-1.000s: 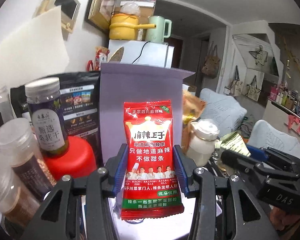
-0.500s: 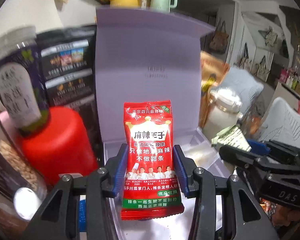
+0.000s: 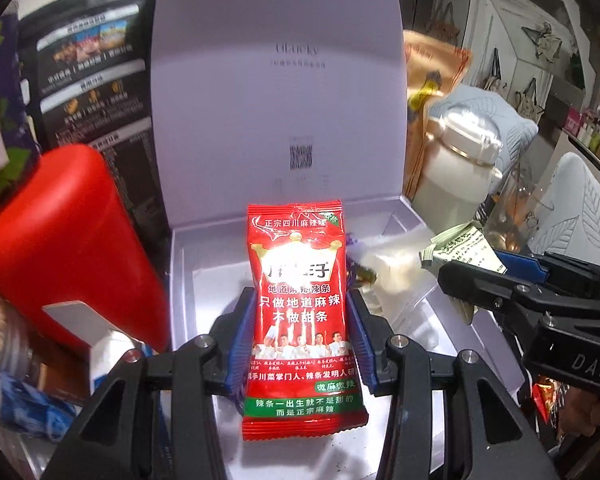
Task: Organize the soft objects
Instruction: 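Lower the red bag with the left tool while the right tool lowers the green packet into the box, then open the left tool releasing the red bag while the right tool releases the green packet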
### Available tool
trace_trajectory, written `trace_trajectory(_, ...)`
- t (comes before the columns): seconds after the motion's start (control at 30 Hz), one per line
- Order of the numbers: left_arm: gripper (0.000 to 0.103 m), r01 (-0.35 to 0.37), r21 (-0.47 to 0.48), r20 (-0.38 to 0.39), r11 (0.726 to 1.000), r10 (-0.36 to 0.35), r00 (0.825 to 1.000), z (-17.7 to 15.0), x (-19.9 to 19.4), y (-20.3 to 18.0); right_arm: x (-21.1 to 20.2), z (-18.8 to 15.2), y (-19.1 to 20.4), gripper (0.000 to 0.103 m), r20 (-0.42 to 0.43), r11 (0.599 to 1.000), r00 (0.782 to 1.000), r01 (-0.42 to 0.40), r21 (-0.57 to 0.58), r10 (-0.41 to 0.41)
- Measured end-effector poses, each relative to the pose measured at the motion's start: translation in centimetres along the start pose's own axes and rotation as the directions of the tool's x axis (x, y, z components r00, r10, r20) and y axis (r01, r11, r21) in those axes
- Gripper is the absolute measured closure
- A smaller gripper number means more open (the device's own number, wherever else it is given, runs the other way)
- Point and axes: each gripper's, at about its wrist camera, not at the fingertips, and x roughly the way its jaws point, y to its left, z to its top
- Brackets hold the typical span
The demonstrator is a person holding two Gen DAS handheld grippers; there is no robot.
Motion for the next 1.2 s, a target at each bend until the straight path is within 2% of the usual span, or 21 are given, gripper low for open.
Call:
trace_trajectory(0.2, 0.059, -0.014, 0.026, -0.012, 1.000, 0.014, 1.000, -0.5, 0.9, -0.6, 1.4, -0.4, -0.3, 0.059, -0.047, 1.000, 0.999, 0.004, 0.004, -0.003)
trace_trajectory(0.4, 0.059, 0.007, 0.006, -0.075, 1.000, -0.007, 0.997, -0.8, 2.5, -0.5, 2.9, -1.0, -0.2, 0.059, -0.095, 1.000, 0.995, 0.010, 0.000, -0.010)
trace_trajectory(0.63, 0.059, 0.003, 0.024, -0.096, 1.000, -0.001, 0.995, -0.9, 2.9, -0.8, 4.1, -1.4, -1.3, 0.059, -0.133, 0.999, 0.991, 0.035, 0.022, -0.032)
trace_trajectory(0.93, 0.059, 0.008, 0.035, -0.123, 0.999, -0.004, 0.992, -0.7, 3.2, -1.0, 4.6, -1.3, -1.1, 0.057, -0.142, 0.999, 0.989, 0.040, 0.020, -0.037)
trace_trajectory(1.07, 0.058, -0.013, 0.081, -0.160, 0.997, 0.026, 0.987, -0.6, 3.6, -1.5, 4.9, -1.4, -0.7, 0.057, -0.150, 0.999, 0.987, 0.052, 0.002, -0.051)
trace_trajectory(1.2, 0.058, -0.023, 0.081, -0.159, 0.996, 0.036, 0.987, -0.5, 3.6, -1.6, 5.2, -1.4, -0.4, 0.057, -0.160, 0.999, 0.986, 0.053, 0.000, -0.053)
